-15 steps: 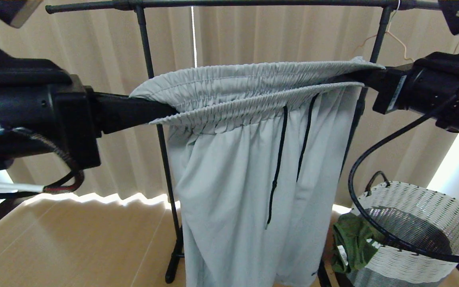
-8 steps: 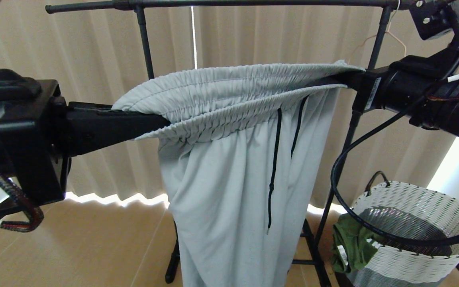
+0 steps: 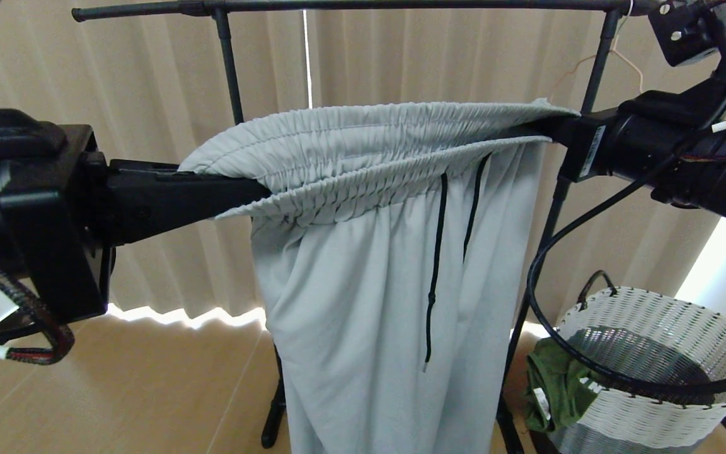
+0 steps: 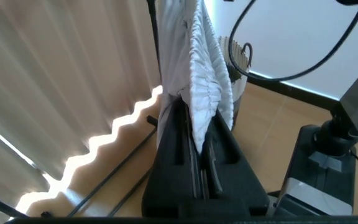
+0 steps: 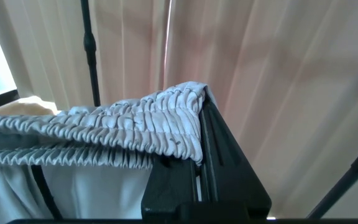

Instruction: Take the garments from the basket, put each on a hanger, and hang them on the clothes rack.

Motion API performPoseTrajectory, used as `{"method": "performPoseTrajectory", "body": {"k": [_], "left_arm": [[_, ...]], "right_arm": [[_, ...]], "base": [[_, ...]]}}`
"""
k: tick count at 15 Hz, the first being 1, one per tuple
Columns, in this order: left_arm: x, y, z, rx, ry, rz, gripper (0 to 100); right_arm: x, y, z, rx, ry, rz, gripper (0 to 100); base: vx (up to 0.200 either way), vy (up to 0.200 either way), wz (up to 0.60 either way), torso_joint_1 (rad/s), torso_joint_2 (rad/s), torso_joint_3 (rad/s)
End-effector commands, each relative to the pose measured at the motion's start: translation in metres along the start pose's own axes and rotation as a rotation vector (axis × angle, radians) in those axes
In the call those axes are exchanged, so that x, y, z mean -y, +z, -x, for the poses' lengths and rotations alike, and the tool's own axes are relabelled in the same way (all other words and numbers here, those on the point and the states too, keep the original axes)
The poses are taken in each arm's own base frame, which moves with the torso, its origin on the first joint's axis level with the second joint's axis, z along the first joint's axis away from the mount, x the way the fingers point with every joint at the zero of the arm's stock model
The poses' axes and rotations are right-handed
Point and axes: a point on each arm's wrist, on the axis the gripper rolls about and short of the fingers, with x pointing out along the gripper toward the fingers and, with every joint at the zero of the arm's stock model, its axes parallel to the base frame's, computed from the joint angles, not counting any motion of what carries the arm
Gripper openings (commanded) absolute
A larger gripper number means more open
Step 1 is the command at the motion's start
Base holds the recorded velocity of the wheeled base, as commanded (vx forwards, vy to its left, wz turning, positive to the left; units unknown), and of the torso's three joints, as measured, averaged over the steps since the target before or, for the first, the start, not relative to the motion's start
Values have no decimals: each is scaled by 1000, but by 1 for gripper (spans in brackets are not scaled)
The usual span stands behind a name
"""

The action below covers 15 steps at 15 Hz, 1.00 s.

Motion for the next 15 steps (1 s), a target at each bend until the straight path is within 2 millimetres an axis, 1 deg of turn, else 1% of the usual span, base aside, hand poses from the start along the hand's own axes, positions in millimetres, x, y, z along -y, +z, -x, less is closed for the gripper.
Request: {"method": "performPoseTrajectory", "body": {"k": [1,3,5,6,7,9,10,11,13,15], "left_arm": [[-4,1,-7,0,9,2,0],[-13,5,-14,1,62,3,0],[-22,10,-28,-6,135,3,0],[-28,13,-38,-13,196,6,0],[-34,14,-47,-16,243,7,0],[-51,10,-66,-11,365,2,0],[-57,7,-73,-8,395,2,0],[-63,1,-83,-14,416,6,0],[-64,-1,-85,-20,418,7,0],[-61,2,-82,-6,412,3,0]], "right_arm": [[0,8,10,30,-2,-1,0],[1,12,19,28,-4,-1,0],[1,21,41,5,0,0,0],[2,25,55,-7,3,0,0],[2,26,64,-15,3,0,0],[2,16,78,-45,6,1,0],[1,11,81,-58,9,3,0],[-1,5,83,-77,22,3,0],[-3,3,81,-82,33,4,0],[-4,3,78,-80,34,4,0]], "base": [[0,0,0,0,0,0],[0,0,0,0,0,0],[0,0,0,0,0,0],[0,0,0,0,0,0],[0,0,0,0,0,0],[0,0,0,0,0,0],[0,0,0,0,0,0],[0,0,0,0,0,0],[0,0,0,0,0,0],[0,0,0,0,0,0]]}}
